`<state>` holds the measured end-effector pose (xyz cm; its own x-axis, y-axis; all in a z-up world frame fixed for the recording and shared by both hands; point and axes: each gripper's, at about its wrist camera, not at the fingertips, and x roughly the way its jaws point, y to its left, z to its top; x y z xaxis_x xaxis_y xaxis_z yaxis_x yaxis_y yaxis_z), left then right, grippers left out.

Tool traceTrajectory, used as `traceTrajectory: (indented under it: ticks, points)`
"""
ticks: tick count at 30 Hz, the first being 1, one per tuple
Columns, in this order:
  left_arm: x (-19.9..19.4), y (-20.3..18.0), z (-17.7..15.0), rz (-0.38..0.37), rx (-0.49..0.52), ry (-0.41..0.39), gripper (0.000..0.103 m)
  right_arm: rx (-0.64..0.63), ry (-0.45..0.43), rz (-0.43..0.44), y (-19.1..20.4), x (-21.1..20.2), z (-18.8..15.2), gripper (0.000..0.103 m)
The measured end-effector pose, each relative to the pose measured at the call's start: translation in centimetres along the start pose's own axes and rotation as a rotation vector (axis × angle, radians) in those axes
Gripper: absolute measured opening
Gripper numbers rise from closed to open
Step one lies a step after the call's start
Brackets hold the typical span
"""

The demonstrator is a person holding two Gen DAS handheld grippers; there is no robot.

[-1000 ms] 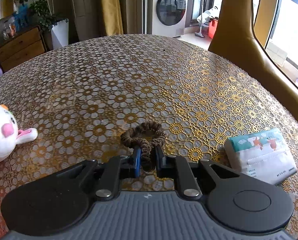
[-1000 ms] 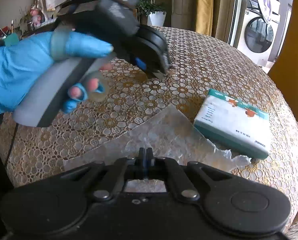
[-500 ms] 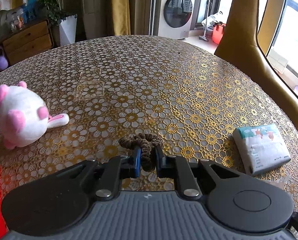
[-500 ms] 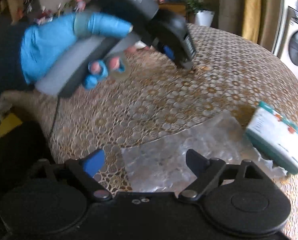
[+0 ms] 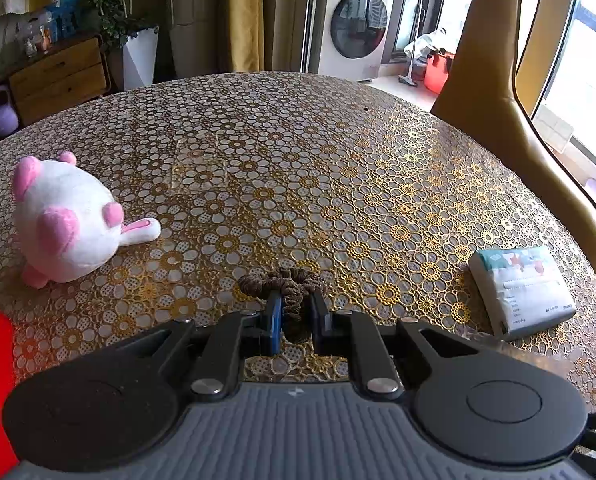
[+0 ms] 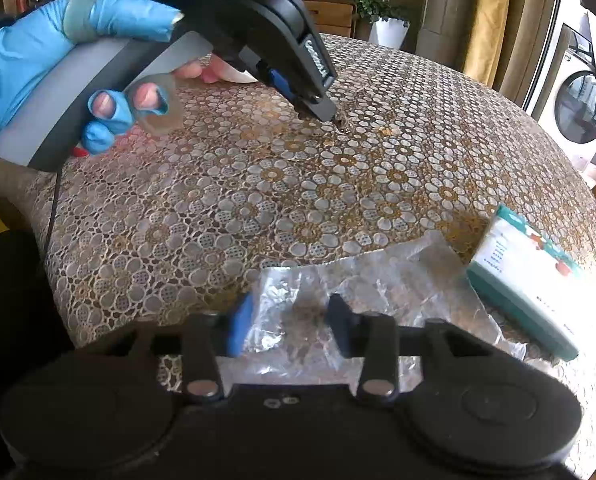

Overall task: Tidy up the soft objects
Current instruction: 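Grasp the brown hair tie with the left gripper while the right gripper grasps the clear plastic sheet, then carry the hair tie with the left gripper while the right gripper carries the sheet over the tin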

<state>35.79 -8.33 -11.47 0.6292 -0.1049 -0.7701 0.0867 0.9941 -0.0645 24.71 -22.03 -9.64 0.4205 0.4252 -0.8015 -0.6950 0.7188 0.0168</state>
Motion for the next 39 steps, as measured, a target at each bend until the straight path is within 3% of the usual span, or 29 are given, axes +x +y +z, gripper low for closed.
traceTrajectory:
  ticks: [2,5,9,15,26,39]
  points:
    - [-0.5,0.3,-0.1,-0.002,-0.001,-0.005,0.014,-0.004,-0.001,-0.01,0.3,-0.1,0.1,0.004]
    - [-1.4,0.8,-0.3,-0.002,0.001,-0.015,0.014,-0.005,0.007,-0.044,0.6,-0.1,0.3,0.001]
    - [-3.4,2.0,-0.8,-0.012,-0.009,-0.035,0.014,0.01,-0.008,-0.092,0.8,-0.6,0.5,0.0]
    - [-7.5,3.9,-1.7,-0.011,-0.005,-0.069,0.014,0.045,-0.108,-0.096,1.5,-3.9,2.4,0.0]
    - [-16.2,8.6,-3.9,0.01,0.011,-0.176,0.014,0.091,-0.298,0.031,5.0,-9.3,7.8,0.0]
    - [-23.2,16.6,-6.6,0.083,-0.072,-0.231,0.014,-0.045,-0.385,0.147,12.3,-9.7,14.8,0.0]
